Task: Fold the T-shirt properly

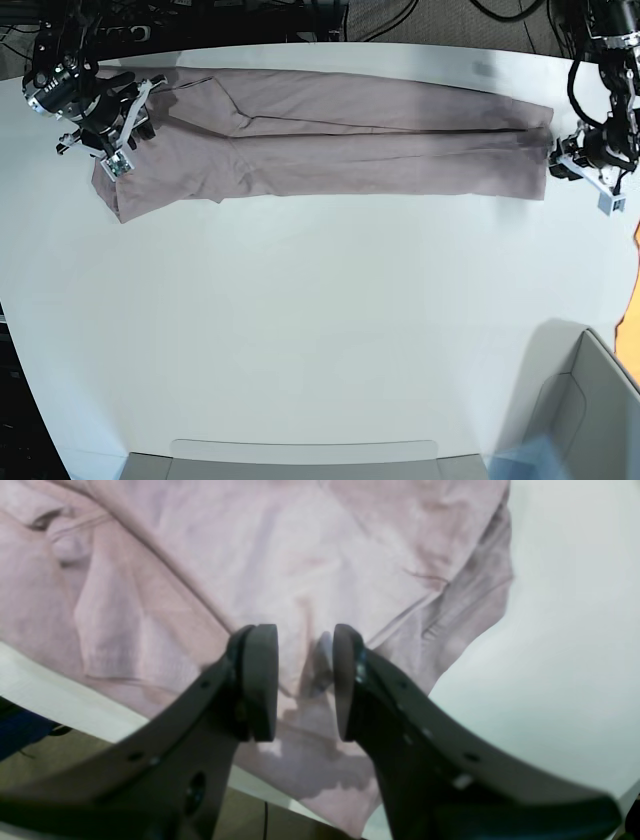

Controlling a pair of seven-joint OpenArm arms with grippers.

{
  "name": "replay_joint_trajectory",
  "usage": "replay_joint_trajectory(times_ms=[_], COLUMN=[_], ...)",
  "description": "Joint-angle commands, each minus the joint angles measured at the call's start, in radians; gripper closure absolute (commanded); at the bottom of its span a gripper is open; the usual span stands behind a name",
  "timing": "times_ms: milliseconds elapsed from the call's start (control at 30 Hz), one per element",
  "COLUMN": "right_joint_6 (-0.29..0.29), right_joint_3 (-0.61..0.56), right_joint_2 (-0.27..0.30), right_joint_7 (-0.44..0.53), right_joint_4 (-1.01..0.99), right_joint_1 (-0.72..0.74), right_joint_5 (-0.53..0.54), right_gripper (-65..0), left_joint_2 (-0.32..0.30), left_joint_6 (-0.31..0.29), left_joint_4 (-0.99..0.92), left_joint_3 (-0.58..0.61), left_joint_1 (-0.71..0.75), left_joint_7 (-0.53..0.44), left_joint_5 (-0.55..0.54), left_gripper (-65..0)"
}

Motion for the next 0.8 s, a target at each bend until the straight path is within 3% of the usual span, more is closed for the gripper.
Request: replay_joint_trajectory(times_ms=[0,300,433,667,767], right_joint_6=[0.001,0.001,0.001,0.001,0.001], right_joint_3=[0.007,0.007,0.007,0.007,0.007], right_joint_2=[0.014,0.016,0.016,0.016,0.016], right_joint_7=[0.012,0.013,0.013,0.013,0.013], right_joint_4=[0.017,0.017,0.017,0.017,0.017], right_joint_1=[0.002,0.004,0.004,0.004,0.004], right_joint_5=[0.009,0.006,0.007,0.009,0.009], right_gripper=[-18.8,-18.8,-18.8,-18.8,-18.8], left_joint_2=[-0.025,-0.025,-0.024,-0.021,-0.022], left_joint_6=[-0.002,-0.002,-0.001,-0.010,-0.073], left_joint_4=[0.009,-0.084,-0.219,-0.138,-0.140], left_joint_3=[0.020,0.144,0.247,0.288,0.399], left_joint_1=[-0.010,0.031,-0.001,0.050,0.045], left_joint_7=[-0.011,-0.113,-0.183,-0.152,-0.143], left_joint_5=[-0.019,-0.017,0.081,0.106,0.107], left_gripper=[-21.0,-21.0,-20.7,-20.7,-13.9])
